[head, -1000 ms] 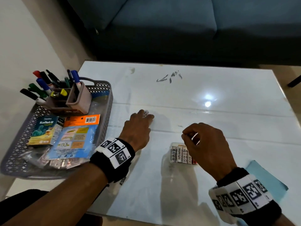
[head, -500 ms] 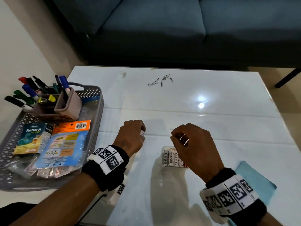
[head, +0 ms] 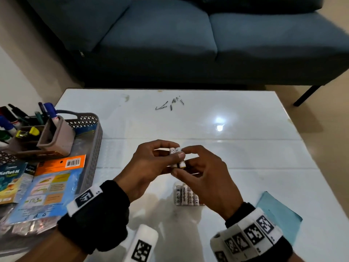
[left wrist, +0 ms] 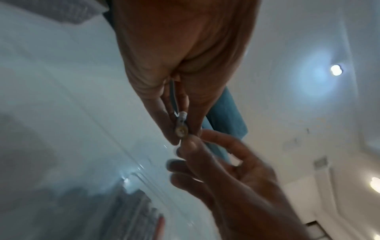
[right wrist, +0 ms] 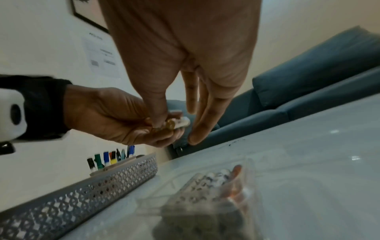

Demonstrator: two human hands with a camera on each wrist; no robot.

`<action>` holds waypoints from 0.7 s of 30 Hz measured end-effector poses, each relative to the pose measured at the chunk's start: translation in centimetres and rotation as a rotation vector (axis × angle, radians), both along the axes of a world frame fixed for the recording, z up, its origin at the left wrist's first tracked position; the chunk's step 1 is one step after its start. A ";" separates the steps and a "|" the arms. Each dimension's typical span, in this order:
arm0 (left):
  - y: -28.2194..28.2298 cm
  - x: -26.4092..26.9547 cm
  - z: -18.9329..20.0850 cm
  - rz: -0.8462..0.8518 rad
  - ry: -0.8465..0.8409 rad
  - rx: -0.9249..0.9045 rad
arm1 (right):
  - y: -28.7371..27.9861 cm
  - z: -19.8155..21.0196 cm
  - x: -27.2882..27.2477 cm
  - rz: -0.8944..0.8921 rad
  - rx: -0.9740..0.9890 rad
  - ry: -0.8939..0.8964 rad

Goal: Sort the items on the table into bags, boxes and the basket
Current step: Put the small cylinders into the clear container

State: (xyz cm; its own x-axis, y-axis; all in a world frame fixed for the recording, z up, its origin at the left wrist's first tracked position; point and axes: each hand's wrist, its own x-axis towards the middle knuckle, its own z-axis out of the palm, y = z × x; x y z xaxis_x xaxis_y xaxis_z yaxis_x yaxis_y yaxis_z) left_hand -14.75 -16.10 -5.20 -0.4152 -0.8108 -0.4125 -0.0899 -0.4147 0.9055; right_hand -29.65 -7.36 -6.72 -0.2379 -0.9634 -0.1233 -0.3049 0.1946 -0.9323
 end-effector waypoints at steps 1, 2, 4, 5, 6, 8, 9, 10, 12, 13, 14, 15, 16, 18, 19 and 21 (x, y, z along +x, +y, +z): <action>0.2 -0.1 0.1 0.020 0.018 0.010 | -0.1 0.1 -0.1 -0.006 -0.010 -0.026; 0.3 -0.1 0.0 0.034 0.020 0.007 | -0.1 0.1 -0.2 -0.005 -0.018 -0.042; 0.5 0.0 -0.2 0.040 -0.010 -0.028 | -0.1 0.1 -0.4 0.012 -0.014 -0.079; 0.6 0.0 -0.2 0.038 -0.026 -0.049 | -0.2 0.0 -0.5 0.017 -0.011 -0.096; 0.6 -0.1 -0.3 0.041 -0.031 -0.065 | -0.2 0.0 -0.6 0.022 -0.015 -0.113; 0.7 -0.1 -0.3 0.050 -0.020 -0.082 | -0.2 0.2 -0.9 0.023 -0.031 -0.148; 0.7 -0.1 -0.3 0.044 -0.016 -0.087 | -0.2 0.2 -1.1 0.013 -0.034 -0.162; 0.7 -0.2 -0.3 0.027 -0.013 -0.091 | -0.1 0.3 -1.3 0.000 -0.036 -0.160; 0.9 -0.3 -0.3 -0.017 -0.020 -0.101 | -0.1 0.2 -1.7 -0.026 -0.038 -0.112; 1.0 -0.4 -0.3 -0.033 -0.028 -0.114 | -0.1 0.2 -2.0 -0.041 -0.037 -0.074; 1.2 -0.5 -0.4 -0.043 -0.042 -0.133 | -0.1 0.1 -2.3 -0.055 -0.032 -0.026; 1.3 -0.6 -0.5 -0.046 -0.066 -0.158 | -0.2 0.1 -2.6 -0.060 -0.025 0.022; 1.4 -0.6 -0.6 -0.045 -0.095 -0.181 | -0.2 0.2 -2.9 -0.058 -0.019 0.058; 1.6 -0.6 -0.7 -0.044 -0.147 -0.205 | 0.0 0.5 -3.4 -0.049 -0.007 0.066; 1.8 -0.6 -0.8 -0.049 -0.163 -0.206 | 0.1 0.6 -3.6 -0.046 0.001 0.057; 2.1 -0.4 -0.9 -0.070 -0.187 -0.212 | 0.2 0.9 -3.9 -0.053 0.014 0.058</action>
